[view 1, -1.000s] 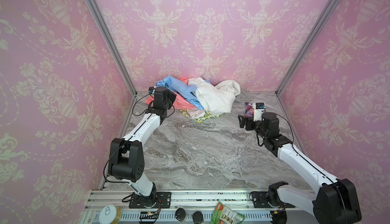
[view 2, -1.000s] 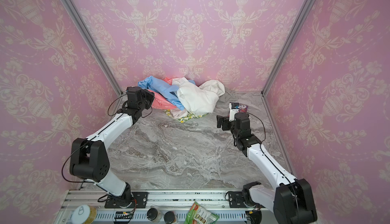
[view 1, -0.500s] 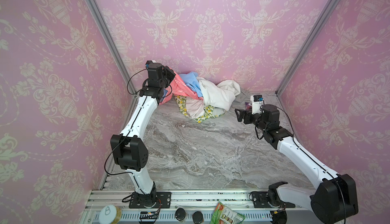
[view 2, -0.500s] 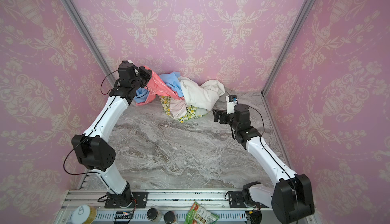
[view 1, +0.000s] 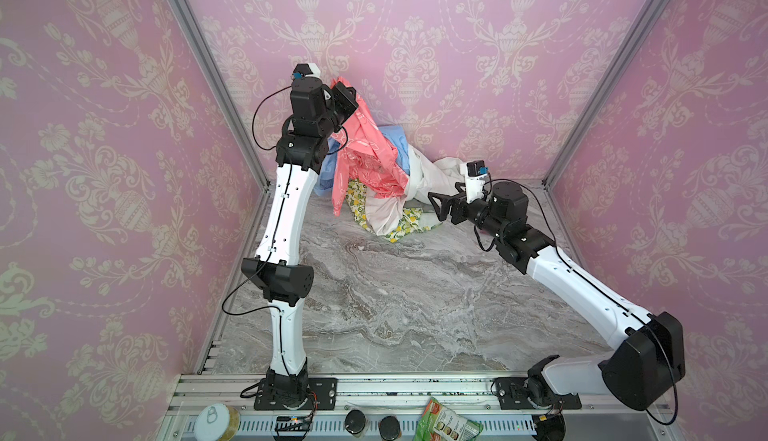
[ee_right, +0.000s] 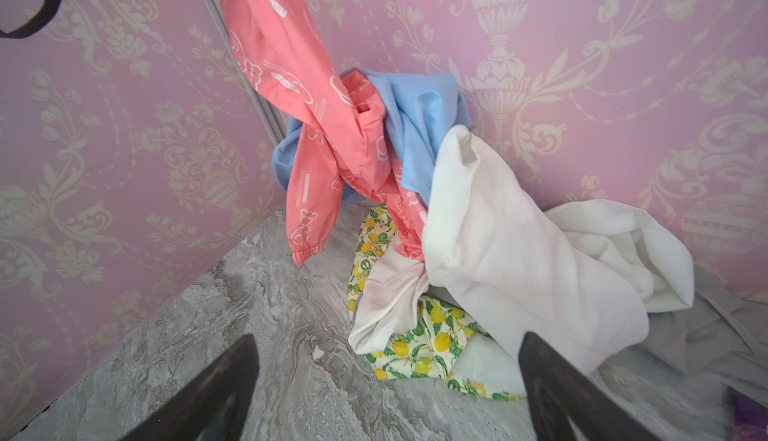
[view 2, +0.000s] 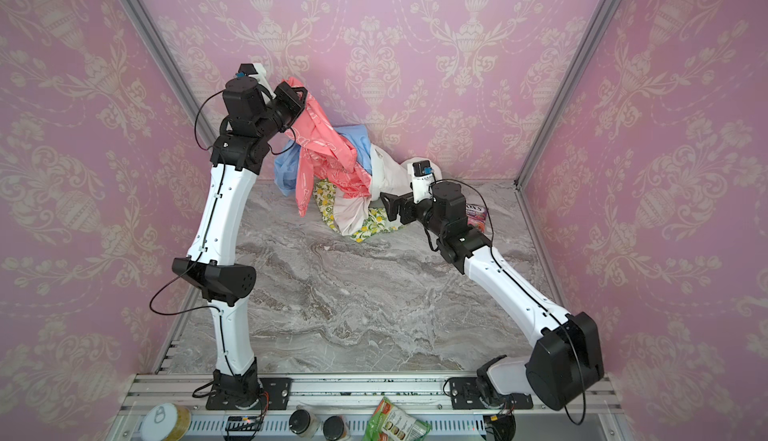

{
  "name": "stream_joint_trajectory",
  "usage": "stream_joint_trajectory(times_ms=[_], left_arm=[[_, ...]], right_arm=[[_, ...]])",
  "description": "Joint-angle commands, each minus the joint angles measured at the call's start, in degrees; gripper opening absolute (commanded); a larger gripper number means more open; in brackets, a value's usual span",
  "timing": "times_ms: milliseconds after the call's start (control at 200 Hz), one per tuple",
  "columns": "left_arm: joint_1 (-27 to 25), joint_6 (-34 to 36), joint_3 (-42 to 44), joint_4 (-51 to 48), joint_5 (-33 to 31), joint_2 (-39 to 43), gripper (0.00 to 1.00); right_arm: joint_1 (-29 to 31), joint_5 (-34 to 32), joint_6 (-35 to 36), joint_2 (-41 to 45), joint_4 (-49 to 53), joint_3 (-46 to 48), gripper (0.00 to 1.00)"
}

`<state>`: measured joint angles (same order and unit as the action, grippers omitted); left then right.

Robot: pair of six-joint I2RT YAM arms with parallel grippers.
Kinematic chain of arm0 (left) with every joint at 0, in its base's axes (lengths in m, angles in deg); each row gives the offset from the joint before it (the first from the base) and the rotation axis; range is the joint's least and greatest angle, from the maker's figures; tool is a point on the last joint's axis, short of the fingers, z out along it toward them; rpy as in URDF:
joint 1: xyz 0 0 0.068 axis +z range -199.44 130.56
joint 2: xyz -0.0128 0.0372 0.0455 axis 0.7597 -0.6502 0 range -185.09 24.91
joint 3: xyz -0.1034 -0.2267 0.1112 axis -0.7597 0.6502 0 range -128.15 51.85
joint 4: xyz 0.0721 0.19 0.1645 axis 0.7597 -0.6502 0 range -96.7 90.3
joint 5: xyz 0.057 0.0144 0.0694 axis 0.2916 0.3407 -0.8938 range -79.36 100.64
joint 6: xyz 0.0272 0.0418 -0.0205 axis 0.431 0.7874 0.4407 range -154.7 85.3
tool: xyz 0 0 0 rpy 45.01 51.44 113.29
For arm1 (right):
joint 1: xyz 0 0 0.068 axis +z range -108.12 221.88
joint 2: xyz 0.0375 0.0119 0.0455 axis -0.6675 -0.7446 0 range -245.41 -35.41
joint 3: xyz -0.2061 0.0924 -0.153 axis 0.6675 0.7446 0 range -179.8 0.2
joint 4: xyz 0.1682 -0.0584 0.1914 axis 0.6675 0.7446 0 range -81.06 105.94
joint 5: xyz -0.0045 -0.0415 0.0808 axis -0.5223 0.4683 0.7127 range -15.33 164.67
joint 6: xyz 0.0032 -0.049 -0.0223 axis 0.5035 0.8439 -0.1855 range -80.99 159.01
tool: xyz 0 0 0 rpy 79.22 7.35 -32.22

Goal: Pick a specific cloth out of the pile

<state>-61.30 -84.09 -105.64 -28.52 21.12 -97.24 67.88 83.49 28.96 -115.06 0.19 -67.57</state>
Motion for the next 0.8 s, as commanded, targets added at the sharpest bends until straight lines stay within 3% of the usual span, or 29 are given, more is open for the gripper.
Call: stream_joint_trajectory(times_ms=[0, 175, 390, 550, 665, 731, 756, 776, 796], left_arm=[[-1.3, 2.2, -9.0, -1.3, 1.7, 0.1, 0.0], [-3.0, 4.3, -2.7, -0.1, 2.4, 5.1, 0.0], [-5.1, 6.3, 4.4, 0.0, 3.3, 10.5, 0.0], [-5.9, 7.4, 10.0, 0.7, 3.8, 14.3, 0.0], [-5.9, 8.4, 15.1, 2.2, 3.5, 16.8, 0.0], [-5.4, 9.4, 16.7, 1.8, 3.2, 17.2, 0.0], [-5.0, 9.4, 17.3, 1.9, 3.4, 17.3, 0.0], [-4.6, 9.4, 17.9, 2.0, 3.7, 17.4, 0.0], [-4.2, 9.2, 18.6, 2.4, 4.1, 17.5, 0.0]], right_arm=[[2.6, 0.1, 1.7, -3.2, -2.2, -4.4, 0.99], [5.9, -2.4, 2.9, -10.7, -5.7, -8.7, 1.0], [7.1, -12.3, 2.3, -24.1, -10.4, -17.3, 1.0], [7.6, -16.1, 1.4, -35.7, -7.9, -29.8, 0.98], [8.5, -18.2, 2.8, -41.2, -5.8, -38.8, 0.67], [8.6, -19.6, 3.9, -41.3, -5.1, -41.5, 0.41], [8.6, -20.0, 4.3, -41.0, -4.8, -42.2, 0.26], [8.4, -20.1, 4.5, -40.6, -4.2, -42.7, 0.01], [8.3, -20.6, 4.6, -40.0, -3.7, -43.0, 0.0]])
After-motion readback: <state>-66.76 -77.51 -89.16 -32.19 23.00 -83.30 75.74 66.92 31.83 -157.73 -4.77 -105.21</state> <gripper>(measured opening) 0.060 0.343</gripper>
